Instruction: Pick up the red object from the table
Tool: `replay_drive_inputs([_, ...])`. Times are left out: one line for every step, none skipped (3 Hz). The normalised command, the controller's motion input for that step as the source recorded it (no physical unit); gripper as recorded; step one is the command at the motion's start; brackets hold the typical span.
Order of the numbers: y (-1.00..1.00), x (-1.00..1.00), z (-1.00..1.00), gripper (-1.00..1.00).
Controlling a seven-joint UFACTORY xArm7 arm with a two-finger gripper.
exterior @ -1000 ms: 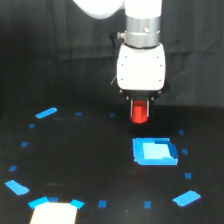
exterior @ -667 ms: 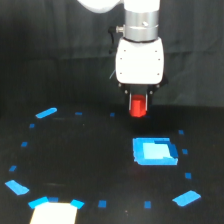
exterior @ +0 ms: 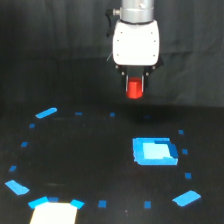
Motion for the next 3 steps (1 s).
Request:
replay_drive_inputs([0.37, 0.12, 0.92, -1.0])
replay_drive_inputs([-0.23, 0.0, 0.92, -0.96])
replay_drive_inputs([-0.05, -0.16, 0.94, -1.0])
